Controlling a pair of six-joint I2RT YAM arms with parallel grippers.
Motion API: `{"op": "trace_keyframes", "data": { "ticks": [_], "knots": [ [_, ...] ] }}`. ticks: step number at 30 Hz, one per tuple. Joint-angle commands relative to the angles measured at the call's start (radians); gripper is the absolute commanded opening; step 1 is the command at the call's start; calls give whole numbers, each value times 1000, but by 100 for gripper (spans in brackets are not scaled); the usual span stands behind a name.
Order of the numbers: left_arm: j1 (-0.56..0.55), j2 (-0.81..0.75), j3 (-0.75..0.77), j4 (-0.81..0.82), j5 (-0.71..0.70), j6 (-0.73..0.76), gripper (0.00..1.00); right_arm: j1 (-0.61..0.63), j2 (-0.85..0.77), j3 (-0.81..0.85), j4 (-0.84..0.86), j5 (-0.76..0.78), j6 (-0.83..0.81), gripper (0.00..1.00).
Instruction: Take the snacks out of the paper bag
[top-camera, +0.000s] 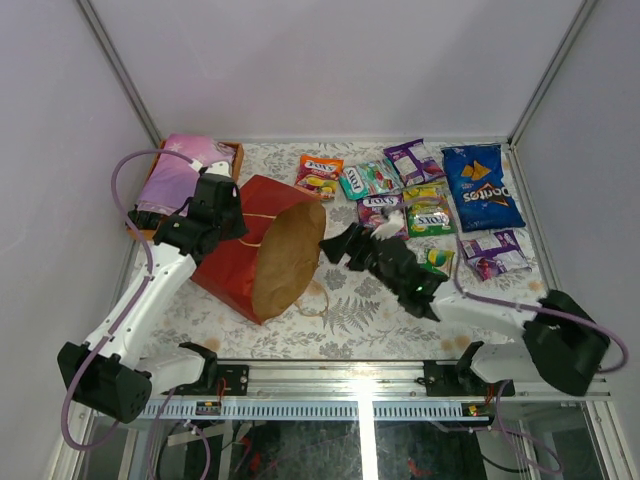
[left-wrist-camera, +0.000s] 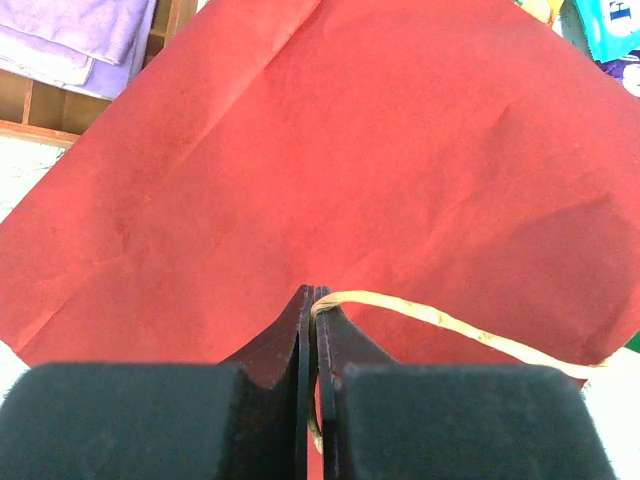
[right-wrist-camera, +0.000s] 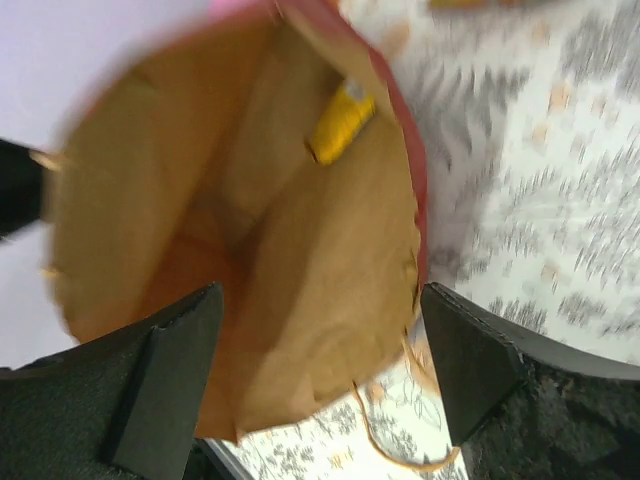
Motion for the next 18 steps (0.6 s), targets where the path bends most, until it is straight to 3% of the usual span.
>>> {"op": "trace_keyframes", "data": {
  "ticks": [1, 9, 12, 18],
  "knots": [
    [7, -30, 17, 29, 6, 13, 0, 130, 177, -16, 334, 150, 124, 87],
    [6, -62, -10, 21, 82, -14, 0, 167, 684, 163, 743, 23, 475, 78],
    [5, -77, -21, 9, 91, -15, 0, 169, 796, 270, 734, 23, 570, 77],
    [6, -93, -14, -47, 90, -2, 0, 169, 920, 426, 563, 92, 693, 79]
  ]
}}
